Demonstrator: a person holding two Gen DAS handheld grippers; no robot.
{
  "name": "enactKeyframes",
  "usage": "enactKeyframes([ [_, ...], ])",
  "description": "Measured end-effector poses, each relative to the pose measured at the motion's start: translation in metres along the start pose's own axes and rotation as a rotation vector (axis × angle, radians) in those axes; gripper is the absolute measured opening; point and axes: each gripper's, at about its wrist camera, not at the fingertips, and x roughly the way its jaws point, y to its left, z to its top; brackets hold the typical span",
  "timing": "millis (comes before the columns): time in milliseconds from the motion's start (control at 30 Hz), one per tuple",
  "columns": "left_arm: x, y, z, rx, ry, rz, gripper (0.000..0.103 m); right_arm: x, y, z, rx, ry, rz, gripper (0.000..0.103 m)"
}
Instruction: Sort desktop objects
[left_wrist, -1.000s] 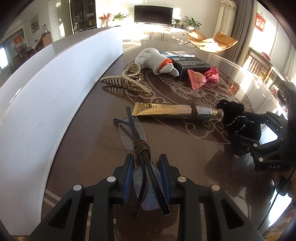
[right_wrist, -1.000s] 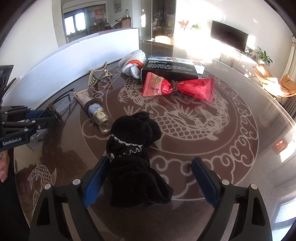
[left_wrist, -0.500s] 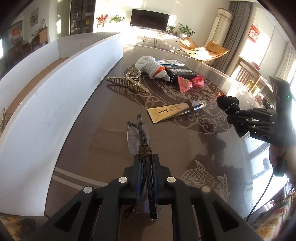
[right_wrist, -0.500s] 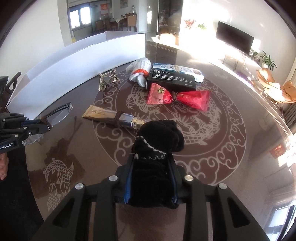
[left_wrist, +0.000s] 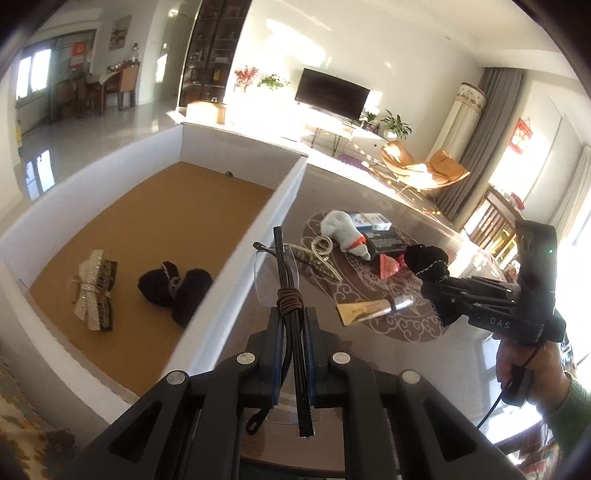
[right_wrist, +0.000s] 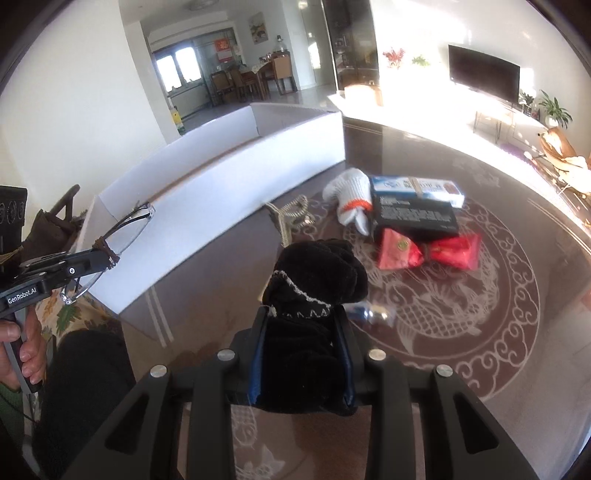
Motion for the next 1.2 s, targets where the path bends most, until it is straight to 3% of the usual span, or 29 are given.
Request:
enactKeyframes([
  [100,-0.003,0.041,0.024,-0.058,0.001,0.083,0.01,0.01,0.043,0.054,-0.045,-0.064,0.076,0.033],
  [233,0.011,0.085,0.034,-0.126,0.06,0.178,0.01,0.048,0.107,0.124,-0.106,-0.097,0.161,0.033],
  [367,0.038,0.103,0.034,-0.156,0.134,0.203,0.01,0.118,0.158,0.17,-0.166,-0.019,0.162,0.033],
  [500,0.062,0.111,0.032,-0.17,0.197,0.23,0.012,0.183,0.181,0.182,-0.194,0.091,0.111,0.035],
  [533,0.066,0.112,0.03,-0.177,0.211,0.242,0.016,0.195,0.182,0.182,-0.182,0.122,0.115,0.037],
  [567,0.07,0.114,0.03,-0.182,0.22,0.248,0.028,0.206,0.183,0.181,-0.168,0.153,0.117,0.046],
  [600,0.072,0.115,0.029,-0.185,0.218,0.253,0.037,0.214,0.181,0.18,-0.15,0.172,0.111,0.062],
  [633,0.071,0.114,0.029,-0.183,0.202,0.256,0.05,0.219,0.179,0.18,-0.135,0.177,0.11,0.069],
  [667,0.068,0.113,0.029,-0.174,0.176,0.252,0.055,0.218,0.177,0.179,-0.124,0.165,0.111,0.075],
  [733,0.063,0.108,0.029,-0.169,0.143,0.283,0.066,0.208,0.172,0.179,-0.107,0.121,0.116,0.078],
  [800,0.052,0.101,0.029,-0.174,0.091,0.293,0.066,0.193,0.164,0.177,-0.088,0.081,0.131,0.08],
  [900,0.034,0.075,0.028,-0.149,0.03,0.242,0.066,0.153,0.142,0.165,-0.065,-0.013,0.138,0.082],
  [1000,0.017,0.033,0.022,-0.072,-0.012,0.153,0.068,0.103,0.109,0.136,-0.055,-0.095,0.107,0.095],
  [1133,0.009,-0.031,0.007,0.039,-0.035,0.001,0.094,0.041,0.05,0.07,-0.066,-0.151,-0.078,0.098],
  [1200,0.018,-0.063,-0.002,0.087,-0.01,-0.07,0.095,0.021,0.018,0.034,-0.048,-0.131,-0.185,0.099],
])
